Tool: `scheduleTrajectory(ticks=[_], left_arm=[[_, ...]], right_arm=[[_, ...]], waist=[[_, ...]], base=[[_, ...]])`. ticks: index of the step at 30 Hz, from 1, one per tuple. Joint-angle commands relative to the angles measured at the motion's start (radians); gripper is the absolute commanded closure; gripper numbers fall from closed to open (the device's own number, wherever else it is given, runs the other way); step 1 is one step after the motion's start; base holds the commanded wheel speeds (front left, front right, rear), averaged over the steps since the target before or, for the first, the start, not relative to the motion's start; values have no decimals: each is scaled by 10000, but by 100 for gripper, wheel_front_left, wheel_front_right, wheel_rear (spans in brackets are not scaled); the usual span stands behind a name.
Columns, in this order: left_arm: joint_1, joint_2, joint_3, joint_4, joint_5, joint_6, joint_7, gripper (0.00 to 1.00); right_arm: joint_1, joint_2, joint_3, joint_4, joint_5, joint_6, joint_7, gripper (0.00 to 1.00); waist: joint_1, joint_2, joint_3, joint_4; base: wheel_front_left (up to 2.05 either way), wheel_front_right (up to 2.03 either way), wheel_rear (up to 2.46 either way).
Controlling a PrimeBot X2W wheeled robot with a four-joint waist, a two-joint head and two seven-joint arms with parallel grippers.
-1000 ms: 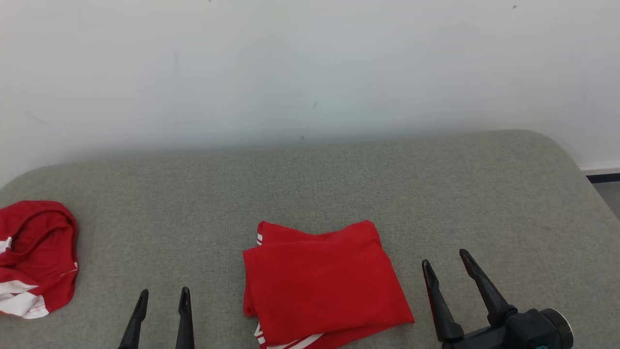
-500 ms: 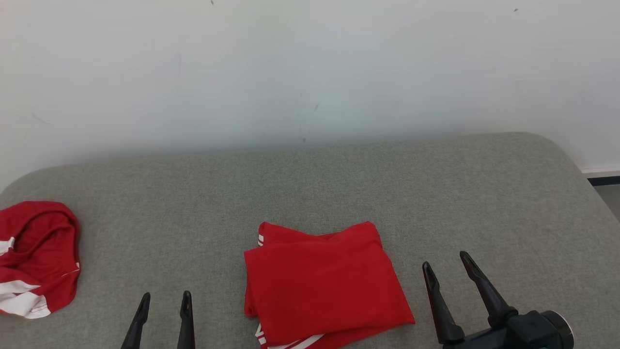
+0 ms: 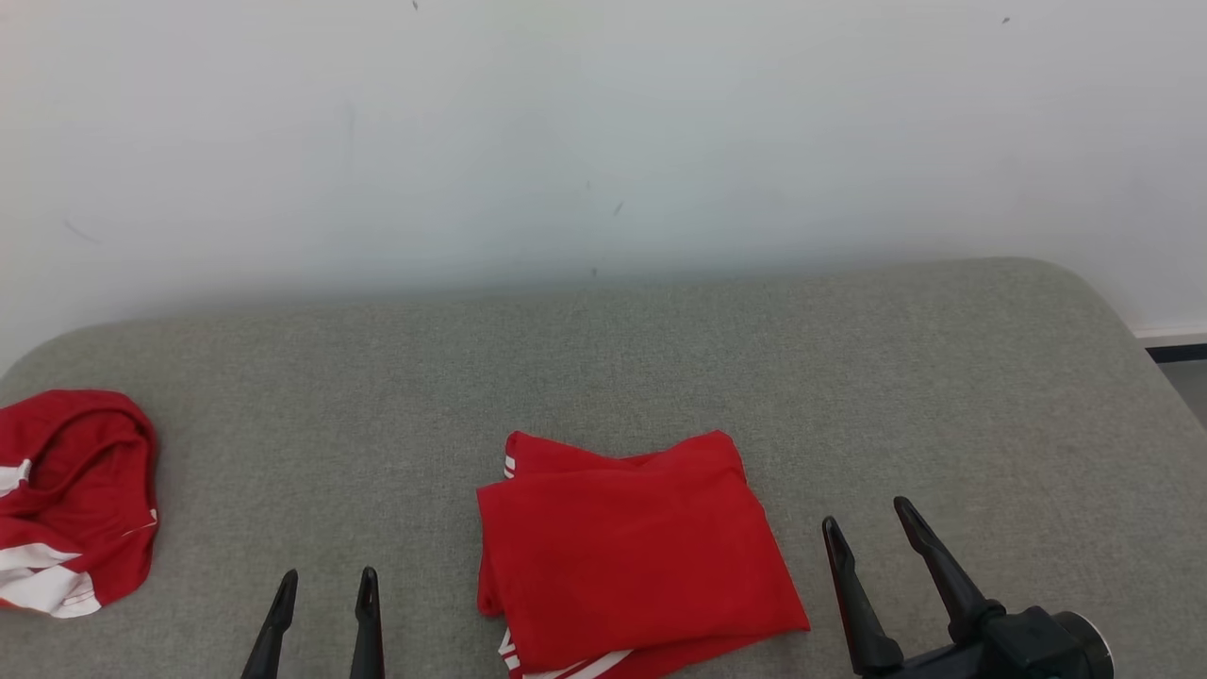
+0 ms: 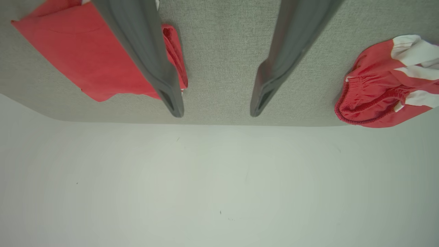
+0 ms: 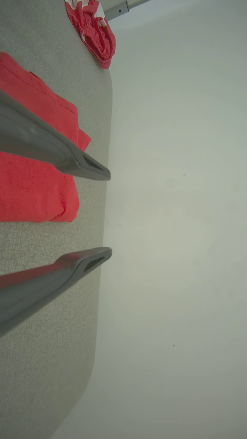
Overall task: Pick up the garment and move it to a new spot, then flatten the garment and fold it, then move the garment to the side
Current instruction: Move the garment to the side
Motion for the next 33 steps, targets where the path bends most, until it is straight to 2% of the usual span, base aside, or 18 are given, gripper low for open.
scheduleTrajectory(ticks=[1,6,10,15,16,18,29,33], left_arm=[[22,-48,29,13,71,-17,-27,0],[-57,-105,39,-24,171,-84,-27,0],[-135,-140,-26,-56,252,-171,-27,0],[-248,-136,-74,-132,347,-267,-29,0],[-248,-136,-74,-132,347,-267,-29,0],[-274,-120,-72,-146,352,-325,-27,0],[-696,51,-104,-281,339,-545,-27,0],[-825,100,-99,-255,280,-619,-27,0]], right_arm=[[-51,-52,18,143,108,-25,-11,0],[-472,-125,238,1052,673,-25,-11,0],[-1219,-450,865,2576,2157,-25,112,0],[-2353,-885,1732,4002,4311,-25,833,0],[-2353,-885,1732,4002,4311,-25,833,0],[-2780,-1093,1995,4383,5109,-25,1117,0],[-4521,-2147,3311,5263,8839,-25,3921,0],[-4773,-2319,3529,5256,9542,-25,4489,0]], waist=[[0,0,31,38],[0,0,171,164],[0,0,313,344],[0,0,548,585],[0,0,548,585],[0,0,662,694],[0,0,1706,1064],[0,0,1957,1109]], base=[[0,0,0],[0,0,0],[0,0,0],[0,0,0],[0,0,0],[0,0,0],[0,0,0],[0,0,0]])
